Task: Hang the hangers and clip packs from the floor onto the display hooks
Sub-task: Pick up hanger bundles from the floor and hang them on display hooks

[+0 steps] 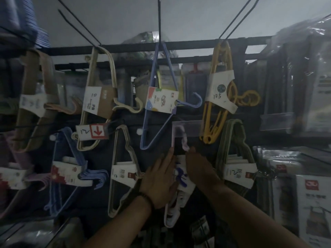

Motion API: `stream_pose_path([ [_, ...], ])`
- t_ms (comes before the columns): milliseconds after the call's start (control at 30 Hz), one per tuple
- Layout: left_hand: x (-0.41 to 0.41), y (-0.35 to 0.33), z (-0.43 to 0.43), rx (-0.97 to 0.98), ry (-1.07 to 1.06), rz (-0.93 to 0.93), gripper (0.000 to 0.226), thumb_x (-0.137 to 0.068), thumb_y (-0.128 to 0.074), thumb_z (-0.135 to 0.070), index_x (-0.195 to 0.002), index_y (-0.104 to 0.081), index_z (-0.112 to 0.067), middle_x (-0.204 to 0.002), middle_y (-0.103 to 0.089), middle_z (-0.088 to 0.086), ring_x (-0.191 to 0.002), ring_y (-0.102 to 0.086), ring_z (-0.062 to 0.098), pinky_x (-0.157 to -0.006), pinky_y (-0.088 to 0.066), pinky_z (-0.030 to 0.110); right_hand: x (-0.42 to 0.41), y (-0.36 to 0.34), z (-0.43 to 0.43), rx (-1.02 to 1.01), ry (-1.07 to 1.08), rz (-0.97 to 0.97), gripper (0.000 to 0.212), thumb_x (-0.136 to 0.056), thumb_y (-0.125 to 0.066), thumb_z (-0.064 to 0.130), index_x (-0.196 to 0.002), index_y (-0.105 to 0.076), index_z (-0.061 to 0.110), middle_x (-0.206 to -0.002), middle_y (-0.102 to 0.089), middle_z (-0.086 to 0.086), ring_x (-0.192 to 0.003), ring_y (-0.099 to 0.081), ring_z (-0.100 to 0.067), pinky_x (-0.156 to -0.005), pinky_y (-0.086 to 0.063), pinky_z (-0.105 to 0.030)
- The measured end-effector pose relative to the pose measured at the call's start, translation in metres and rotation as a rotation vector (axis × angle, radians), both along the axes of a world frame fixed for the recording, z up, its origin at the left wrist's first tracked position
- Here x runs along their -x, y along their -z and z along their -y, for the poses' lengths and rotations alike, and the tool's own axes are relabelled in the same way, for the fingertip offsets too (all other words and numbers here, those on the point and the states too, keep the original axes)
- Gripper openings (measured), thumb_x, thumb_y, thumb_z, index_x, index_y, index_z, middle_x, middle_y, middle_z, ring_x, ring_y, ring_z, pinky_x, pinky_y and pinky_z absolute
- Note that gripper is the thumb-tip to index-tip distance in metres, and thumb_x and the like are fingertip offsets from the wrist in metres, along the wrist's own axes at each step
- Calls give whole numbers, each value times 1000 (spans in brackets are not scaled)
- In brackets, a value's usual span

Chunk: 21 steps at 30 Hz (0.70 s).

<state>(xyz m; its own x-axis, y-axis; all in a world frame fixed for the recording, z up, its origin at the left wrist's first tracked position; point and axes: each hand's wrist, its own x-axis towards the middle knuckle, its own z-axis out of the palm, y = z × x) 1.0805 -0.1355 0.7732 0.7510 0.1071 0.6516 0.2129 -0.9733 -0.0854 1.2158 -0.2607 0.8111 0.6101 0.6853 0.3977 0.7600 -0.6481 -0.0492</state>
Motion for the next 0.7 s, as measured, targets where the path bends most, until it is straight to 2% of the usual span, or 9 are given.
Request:
stream_pose_path([
  [67,-3,1,-2,23,-8,-26,84,-98,-50,-54,-167,-11,-22,-170,26,-14,-151,-28,25,-105,-50,46,-7,-3,-4,-59,36,31,55,-114,-32,23,-162,-15,2,-153,-50,-19,-133,-57,-32,-108,-50,-41],
  [133,0,-5,-2,18,0,-64,73,-97,-53,-53,-162,-30,-26,-172,21,-13,-147,-34,25,-100,-53,45,-14,-1,-7,-138,26,49,56,-109,-46,33,-155,-28,7,-133,-65,-12,-112,-69,-29,-90,-59,-42],
  [200,12,-11,1,48,19,-75,56,-96,-52,-50,-148,-49,-31,-174,-5,-8,-143,-38,20,-104,-51,42,-16,6,-6,-216,25,-6,49,-107,-46,44,-144,-38,14,-120,-68,-9,-100,-71,-26,-81,-61,-42],
  [300,54,-9,12,170,17,-65,36,-98,-50,-51,-128,-64,-37,-148,-51,-15,-131,-48,9,-104,-48,33,-1,20,1,-439,73,117,39,-102,-40,55,-120,-49,21,-106,-65,-4,-85,-66,-18,-64,-53,-29],
  [367,100,2,22,275,-60,-119,29,-98,-51,-55,-121,-63,-42,-125,-59,-24,-114,-55,1,-94,-52,27,31,32,13,-614,-37,125,28,-100,-46,49,-114,-51,25,-105,-62,-1,-86,-64,-17,-64,-53,-32],
  [433,158,16,33,433,-158,-222,29,-95,-52,-60,-116,-62,-43,-110,-66,-23,-98,-61,-3,-85,-57,30,71,53,29,-739,-257,76,12,-99,-46,41,-105,-52,31,-93,-60,6,-79,-59,-15,-61,-49,-32],
  [500,220,37,43,551,-260,-320,29,-93,-52,-64,-111,-61,-43,-100,-69,-21,-88,-64,-2,-79,-58,32,115,77,38,-693,-431,21,5,-99,-45,39,-95,-45,42,-78,-50,16,-63,-50,-6,-51,-42,-31],
  [567,287,68,55,644,-378,-385,29,-94,-52,-66,-110,-60,-43,-98,-69,-20,-86,-66,0,-78,-59,32,164,104,35,-538,-607,-153,10,-99,-46,39,-91,-44,45,-73,-50,15,-57,-51,-7,-48,-46,-35],
  [700,430,143,82,814,-616,-368,24,-98,-53,-57,-112,-65,-42,-96,-71,-20,-89,-69,0,-76,-56,22,289,167,13,-124,-898,-460,11,-101,-52,40,-92,-56,38,-74,-61,8,-64,-60,-10,-61,-53,-41],
])
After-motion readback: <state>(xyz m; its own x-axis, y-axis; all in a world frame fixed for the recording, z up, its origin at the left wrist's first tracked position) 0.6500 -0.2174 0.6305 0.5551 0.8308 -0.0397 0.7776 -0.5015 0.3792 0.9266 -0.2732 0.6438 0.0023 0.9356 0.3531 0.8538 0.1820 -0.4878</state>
